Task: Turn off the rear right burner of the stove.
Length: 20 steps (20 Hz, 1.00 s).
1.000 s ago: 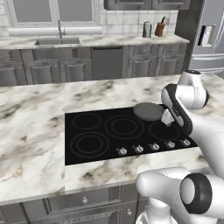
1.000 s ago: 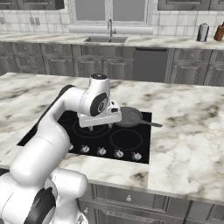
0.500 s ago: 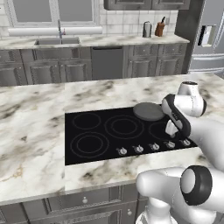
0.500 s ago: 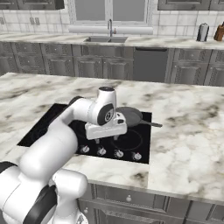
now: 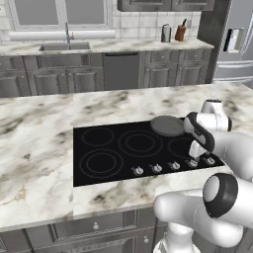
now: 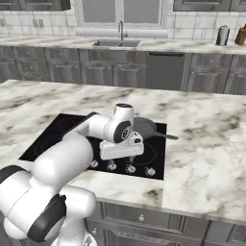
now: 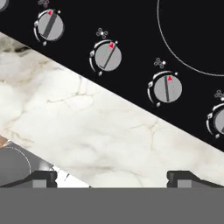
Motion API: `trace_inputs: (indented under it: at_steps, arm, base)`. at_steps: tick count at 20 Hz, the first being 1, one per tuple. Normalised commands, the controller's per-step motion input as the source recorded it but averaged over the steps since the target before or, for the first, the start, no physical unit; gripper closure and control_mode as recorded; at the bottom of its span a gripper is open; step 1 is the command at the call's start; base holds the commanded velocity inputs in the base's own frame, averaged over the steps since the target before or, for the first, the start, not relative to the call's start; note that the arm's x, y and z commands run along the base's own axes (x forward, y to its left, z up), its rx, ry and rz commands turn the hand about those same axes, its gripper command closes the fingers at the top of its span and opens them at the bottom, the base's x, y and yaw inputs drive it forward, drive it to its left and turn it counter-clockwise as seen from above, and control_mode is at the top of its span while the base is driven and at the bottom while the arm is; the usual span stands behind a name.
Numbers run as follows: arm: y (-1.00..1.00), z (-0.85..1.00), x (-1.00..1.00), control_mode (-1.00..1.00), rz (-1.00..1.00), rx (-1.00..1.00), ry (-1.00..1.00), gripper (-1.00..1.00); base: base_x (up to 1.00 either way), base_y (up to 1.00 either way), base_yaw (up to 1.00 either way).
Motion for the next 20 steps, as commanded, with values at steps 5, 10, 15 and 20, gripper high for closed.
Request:
trace_inputs:
  at_steps: [5,10,15,20]
  arm:
    - [-0.14,-0.46,0.01,-1.00,0.00,0.00,0.03,-1.00]
    - [-0.23,-0.44,0.00,-1.00,0.00,0.00,0.02,-1.00]
    - [-0.24,-0.32,0.05,-1.00,0.00,0.00,0.01,-1.00]
    - [0.00,-0.06,0.30,-1.00,0.00,0.00,0.04,-1.00]
  base:
    - [0.00,0.00,0.00]
    - [0.00,0.00,0.00]
    - [0.00,0.00,0.00]
    - [0.00,0.00,0.00]
